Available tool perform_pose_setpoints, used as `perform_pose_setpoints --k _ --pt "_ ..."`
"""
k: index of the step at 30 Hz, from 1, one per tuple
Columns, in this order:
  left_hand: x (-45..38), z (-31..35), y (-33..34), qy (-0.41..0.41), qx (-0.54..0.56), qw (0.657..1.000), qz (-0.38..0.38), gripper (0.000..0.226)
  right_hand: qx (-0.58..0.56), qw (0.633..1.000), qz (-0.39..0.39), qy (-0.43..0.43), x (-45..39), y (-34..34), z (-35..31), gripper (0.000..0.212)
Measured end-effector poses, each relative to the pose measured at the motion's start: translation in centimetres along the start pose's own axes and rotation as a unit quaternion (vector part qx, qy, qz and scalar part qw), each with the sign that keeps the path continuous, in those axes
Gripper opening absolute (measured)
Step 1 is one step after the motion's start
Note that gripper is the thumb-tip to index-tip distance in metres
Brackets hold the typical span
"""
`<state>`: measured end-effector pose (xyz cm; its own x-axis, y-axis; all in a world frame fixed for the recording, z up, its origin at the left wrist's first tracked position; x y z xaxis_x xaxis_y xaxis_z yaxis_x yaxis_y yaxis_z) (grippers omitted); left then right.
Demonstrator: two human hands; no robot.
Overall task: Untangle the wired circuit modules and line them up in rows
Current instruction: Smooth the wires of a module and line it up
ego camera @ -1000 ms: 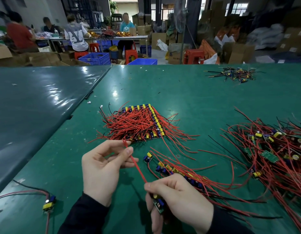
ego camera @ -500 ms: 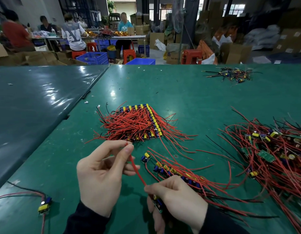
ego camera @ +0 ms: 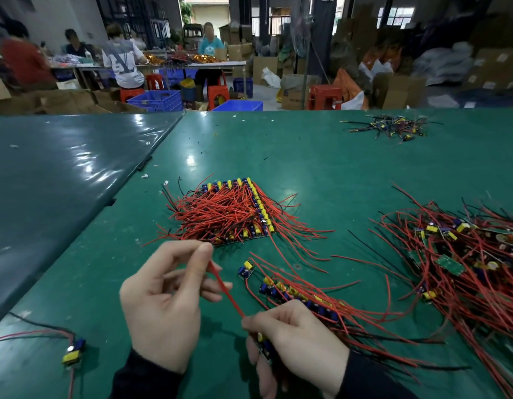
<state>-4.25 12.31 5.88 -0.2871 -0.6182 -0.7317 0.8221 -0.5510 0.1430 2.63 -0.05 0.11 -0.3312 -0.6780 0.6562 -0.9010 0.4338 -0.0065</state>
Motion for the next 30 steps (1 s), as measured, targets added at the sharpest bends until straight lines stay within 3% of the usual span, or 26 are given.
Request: perform_pose_setpoints --k 6,11,13,17,20,24,27,30 --pt "0.6 -4.3 -1.1 -0.226 0.076 0.967 0.085 0.021 0.002 0.999 -0.007 -0.033 0.0 0.6 -0.2 0.044" --pt "0.9 -0.3 0.7 -0.075 0.054 0.996 -0.012 0.014 0.033 0.999 0.032 -0.022 -0.4 -0.2 0.3 0.046" --pt "0.7 0.0 0.8 -0.066 0.054 0.996 -0.010 0.013 0.027 0.999 0.019 -0.033 -0.3 -0.1 0.3 0.046" --pt "-0.1 -2.5 -1.4 -0.166 0.066 0.978 0.105 0.014 0.019 0.993 -0.051 -0.108 0.6 1.2 -0.7 0.040" --pt "0.6 -4.5 -1.9 -0.277 0.081 0.949 0.126 0.019 0.018 0.980 -0.106 -0.170 1.8 1.9 -2.0 0.033" --pt "1.4 -5.7 -1.1 -0.375 0.125 0.913 0.097 0.018 0.000 0.973 -0.114 -0.203 2.3 1.1 -2.5 0.023" --pt "1.7 -6.2 -0.3 -0.430 0.194 0.880 0.055 0.024 -0.157 0.962 -0.106 -0.195 2.0 -0.1 -2.8 0.020" --pt "2.6 -5.8 1.5 -0.494 0.219 0.837 -0.085 0.034 -0.271 0.932 -0.034 -0.241 2.1 -2.2 -3.1 0.018"
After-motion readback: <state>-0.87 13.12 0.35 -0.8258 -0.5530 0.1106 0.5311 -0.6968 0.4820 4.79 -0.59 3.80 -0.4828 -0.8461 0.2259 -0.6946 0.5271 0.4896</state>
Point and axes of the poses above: each hand's wrist, its own x-axis away from the middle knuckle, its own y-axis out of the palm, z = x × y, the point moved 6 cm from there along -x, towards the middle knuckle, and after that the axes turned 15 degrees about y, right-handed, at the moved point
